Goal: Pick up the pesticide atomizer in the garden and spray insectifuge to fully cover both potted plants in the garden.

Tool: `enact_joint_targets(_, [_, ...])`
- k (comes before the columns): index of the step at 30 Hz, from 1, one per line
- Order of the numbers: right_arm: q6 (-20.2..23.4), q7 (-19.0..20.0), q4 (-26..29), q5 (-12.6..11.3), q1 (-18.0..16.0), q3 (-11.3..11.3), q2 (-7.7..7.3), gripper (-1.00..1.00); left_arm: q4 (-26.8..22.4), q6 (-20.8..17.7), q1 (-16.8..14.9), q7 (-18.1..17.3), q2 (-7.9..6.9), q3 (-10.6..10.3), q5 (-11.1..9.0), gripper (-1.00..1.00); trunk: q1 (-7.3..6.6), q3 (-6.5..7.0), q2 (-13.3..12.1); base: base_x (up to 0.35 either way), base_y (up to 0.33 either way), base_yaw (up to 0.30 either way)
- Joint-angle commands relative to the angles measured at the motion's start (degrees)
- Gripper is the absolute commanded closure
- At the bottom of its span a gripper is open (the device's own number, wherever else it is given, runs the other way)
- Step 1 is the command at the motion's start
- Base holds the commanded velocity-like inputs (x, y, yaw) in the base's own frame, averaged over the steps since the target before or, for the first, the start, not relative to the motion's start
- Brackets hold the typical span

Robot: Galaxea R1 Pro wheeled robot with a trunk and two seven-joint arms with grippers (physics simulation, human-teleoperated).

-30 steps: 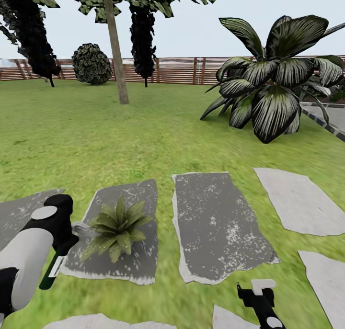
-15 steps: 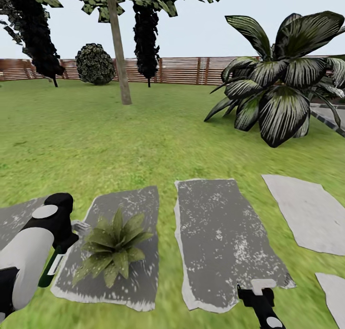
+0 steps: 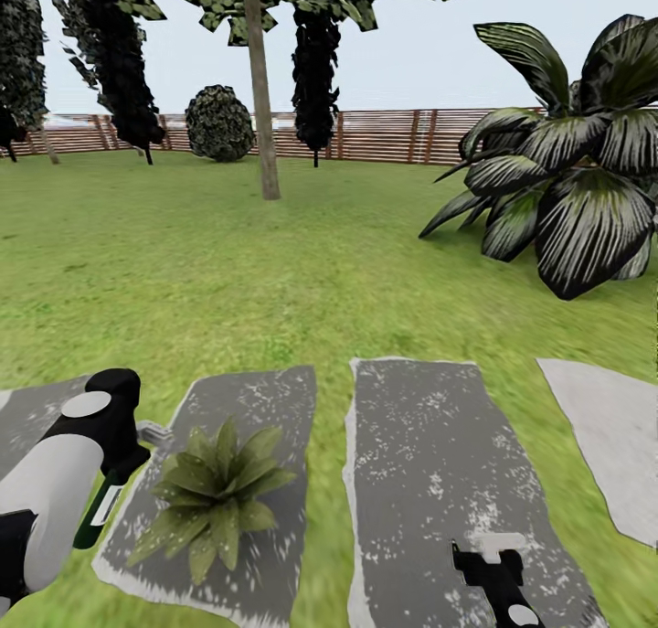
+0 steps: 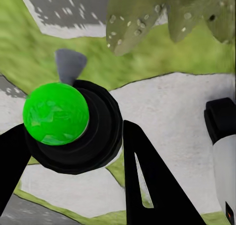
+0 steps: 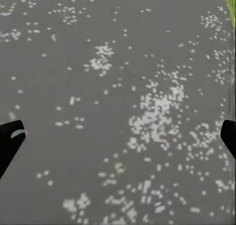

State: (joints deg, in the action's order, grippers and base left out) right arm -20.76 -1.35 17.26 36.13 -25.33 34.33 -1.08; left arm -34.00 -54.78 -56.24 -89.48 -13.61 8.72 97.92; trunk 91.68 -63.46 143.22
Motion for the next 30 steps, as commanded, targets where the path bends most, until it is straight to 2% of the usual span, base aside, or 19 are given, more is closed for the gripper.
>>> enact_joint_targets(1, [-0.30,-0.14,-0.12,0.60,-0.06,0.38,0.00,-1.00,-0.03,-0.60,-0.03,-0.52,0.01,0.25,0.62,1.00,-0.01,-0.05,0.02,0.014,-0.309,0.006])
enact_joint_targets(5, [-0.29,-0.14,-0.12,0.60,-0.07,0.38,0.02,-1.00,-0.02,-0.59,-0.01,-0.52,-0.10,0.21,0.69,1.00,-0.01,-0.05,0.02,0.004,-0.311,0.085])
enact_joint_targets(20, [-0.29,-0.14,-0.12,0.60,-0.06,0.38,0.02,-1.00,0.07,-0.59,0.12,-0.52,-0.24,0.16,0.87,1.00,-0.01,-0.05,0.02,-0.045,-0.310,0.255])
enact_joint_targets(24, [-0.30,-0.14,-0.12,0.60,-0.07,0.38,0.02,-1.00,0.07,-0.67,0.37,-0.52,-0.05,0.19,0.81,1.00,-0.01,-0.05,0.02,-0.001,-0.079,0.041])
enact_joint_targets(30, [-0.33,-0.14,-0.12,0.60,-0.05,0.38,0.02,-1.00,0.07,-0.89,0.69,-0.52,0.58,0.39,0.53,1.00,-0.01,-0.05,0.02,0.000,-0.059,0.250])
